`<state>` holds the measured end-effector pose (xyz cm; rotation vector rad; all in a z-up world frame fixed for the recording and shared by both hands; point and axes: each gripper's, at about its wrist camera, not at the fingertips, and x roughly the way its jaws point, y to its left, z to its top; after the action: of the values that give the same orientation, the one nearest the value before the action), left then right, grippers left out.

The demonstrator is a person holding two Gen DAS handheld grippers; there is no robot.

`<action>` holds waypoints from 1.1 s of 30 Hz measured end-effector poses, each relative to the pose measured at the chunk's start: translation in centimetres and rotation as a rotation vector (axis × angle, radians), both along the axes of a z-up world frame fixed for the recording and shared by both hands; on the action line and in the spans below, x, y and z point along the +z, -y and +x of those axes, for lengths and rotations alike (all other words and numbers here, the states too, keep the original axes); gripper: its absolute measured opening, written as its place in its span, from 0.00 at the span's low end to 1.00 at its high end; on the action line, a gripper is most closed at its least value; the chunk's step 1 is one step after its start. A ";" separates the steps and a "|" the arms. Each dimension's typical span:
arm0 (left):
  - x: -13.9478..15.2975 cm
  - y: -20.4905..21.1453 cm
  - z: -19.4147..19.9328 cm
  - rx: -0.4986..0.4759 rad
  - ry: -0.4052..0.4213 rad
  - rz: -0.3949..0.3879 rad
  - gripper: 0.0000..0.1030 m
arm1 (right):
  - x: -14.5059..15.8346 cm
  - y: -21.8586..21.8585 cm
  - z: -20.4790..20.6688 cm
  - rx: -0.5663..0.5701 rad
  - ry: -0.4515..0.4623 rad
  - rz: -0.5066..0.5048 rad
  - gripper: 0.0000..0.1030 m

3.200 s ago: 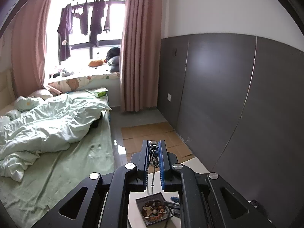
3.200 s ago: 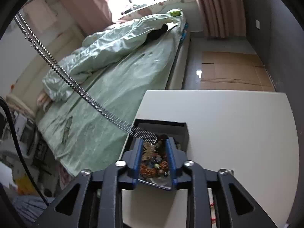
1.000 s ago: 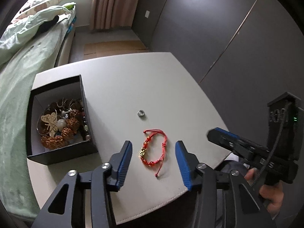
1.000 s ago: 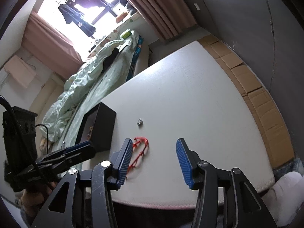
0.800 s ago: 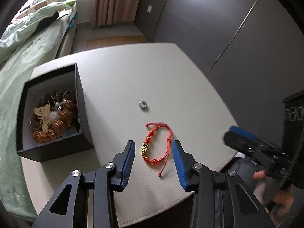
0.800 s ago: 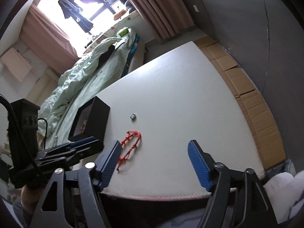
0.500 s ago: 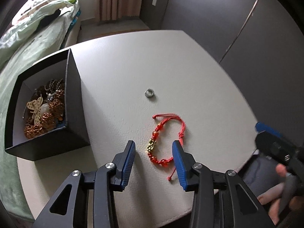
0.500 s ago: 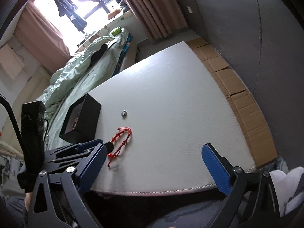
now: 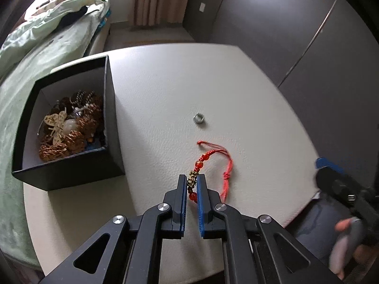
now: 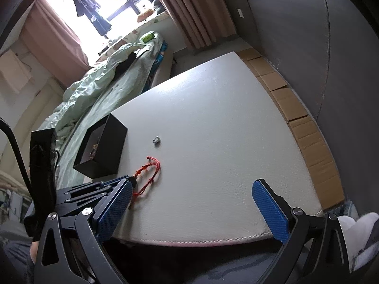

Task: Organize jewelry
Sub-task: 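Grasp the red string bracelet with the left gripper, then drop red bracelet in black box with left gripper while right gripper grasps small silver ring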

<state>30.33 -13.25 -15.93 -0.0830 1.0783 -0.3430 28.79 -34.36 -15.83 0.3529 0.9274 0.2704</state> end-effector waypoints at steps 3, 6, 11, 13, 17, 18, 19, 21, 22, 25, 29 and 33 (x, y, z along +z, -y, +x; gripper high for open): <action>1.6 -0.1 -0.4 -0.010 0.030 -0.023 0.08 | 0.1 -0.2 0.3 -0.001 0.003 -0.012 0.98; 3.2 -0.3 -0.7 -0.010 0.060 -0.044 0.08 | 0.3 -0.8 0.7 0.024 0.017 -0.014 0.98; 5.4 -1.3 -0.9 0.012 0.111 -0.071 0.08 | 0.7 -1.9 1.5 0.079 0.039 -0.019 0.82; 6.3 -2.0 -0.8 0.031 0.133 -0.081 0.08 | 0.4 -2.6 2.2 0.104 0.022 -0.041 0.73; 7.4 -3.3 -0.4 0.057 0.163 -0.081 0.08 | 0.5 -4.4 3.2 0.157 0.039 -0.095 0.73; 7.6 -3.8 -0.2 0.063 0.166 -0.083 0.08 | 0.5 -4.9 3.5 0.171 0.043 -0.109 0.72; 7.8 -4.4 0.0 0.076 0.170 -0.087 0.08 | 0.4 -5.5 3.9 0.189 0.042 -0.127 0.69; 8.0 -5.4 0.1 0.101 0.177 -0.103 0.08 | 0.1 -6.2 4.5 0.221 0.035 -0.146 0.63; 8.0 -6.0 0.3 0.113 0.180 -0.109 0.08 | -0.1 -6.7 4.8 0.237 0.032 -0.156 0.62; 8.1 -7.7 0.6 0.148 0.187 -0.130 0.08 | -0.4 -8.1 5.7 0.281 0.039 -0.200 0.59; 7.9 -10.1 1.2 0.188 0.191 -0.170 0.08 | -0.9 -9.7 6.8 0.336 0.056 -0.272 0.51; 7.3 -12.1 2.4 0.205 0.162 -0.238 0.08 | -1.2 -10.8 7.9 0.373 0.060 -0.336 0.48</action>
<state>32.78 -1.18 -8.60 -0.3693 0.8569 -0.2863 36.67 -23.55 -17.08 -0.1410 0.9578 0.4555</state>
